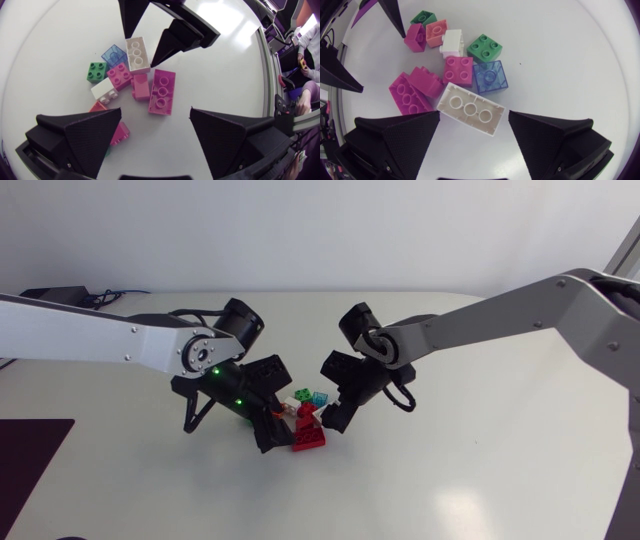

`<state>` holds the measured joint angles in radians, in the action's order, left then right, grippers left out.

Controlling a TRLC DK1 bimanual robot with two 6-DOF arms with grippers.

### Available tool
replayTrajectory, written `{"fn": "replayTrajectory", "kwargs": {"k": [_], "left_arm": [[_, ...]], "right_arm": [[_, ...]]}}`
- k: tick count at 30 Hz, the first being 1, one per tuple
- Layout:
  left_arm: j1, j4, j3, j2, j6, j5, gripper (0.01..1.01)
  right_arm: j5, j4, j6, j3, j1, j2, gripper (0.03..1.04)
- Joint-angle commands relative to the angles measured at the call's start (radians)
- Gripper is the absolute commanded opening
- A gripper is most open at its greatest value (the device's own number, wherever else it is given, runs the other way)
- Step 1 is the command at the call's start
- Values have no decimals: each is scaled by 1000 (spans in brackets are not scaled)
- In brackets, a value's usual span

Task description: Sort duplo bricks by size, large to the right and small to the left

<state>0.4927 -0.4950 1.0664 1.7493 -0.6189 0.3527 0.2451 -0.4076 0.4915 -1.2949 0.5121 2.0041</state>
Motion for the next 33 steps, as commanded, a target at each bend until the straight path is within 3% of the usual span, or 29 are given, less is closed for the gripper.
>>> {"fn": "replayTrajectory", "kwargs": {"k": [1, 5, 9, 12, 14, 15, 20, 26, 27, 28, 30, 33], "left_arm": [[-11, -20, 17, 21, -38, 9, 957], [-43, -30, 17, 22, -54, 3, 957], [-63, -40, 15, 33, -62, -11, 956], [-74, -45, 14, 35, -67, -14, 956], [-79, -51, 14, 38, -76, -14, 956], [-85, -53, 15, 39, -76, -14, 956], [-115, -66, 17, 38, -97, -14, 956], [-144, -89, 14, 32, -131, -12, 956], [-148, -89, 14, 29, -133, -12, 956], [-149, -89, 14, 27, -134, -12, 956], [-154, -89, 14, 26, -136, -12, 956], [-158, -89, 12, 22, -139, -12, 956]], "right_arm": [[-12, -19, 25, -21, 14, 30, 992], [-27, -23, 24, -23, 23, 36, 982], [-29, -37, 19, -35, 26, 45, 846], [-29, -46, 21, -38, 32, 56, 679], [-29, -42, 24, -34, 36, 56, 459], [-27, -42, 25, -35, 36, 56, 397], [-27, -57, 33, -38, 40, 50, 362], [-47, -22, 25, -27, 39, 41, 362], [-61, -22, 25, -34, 39, 44, 410], [-66, -22, 24, -40, 42, 44, 554], [-67, -33, 24, -57, 55, 45, 744], [-70, -42, 24, -86, 80, 50, 825]]}}
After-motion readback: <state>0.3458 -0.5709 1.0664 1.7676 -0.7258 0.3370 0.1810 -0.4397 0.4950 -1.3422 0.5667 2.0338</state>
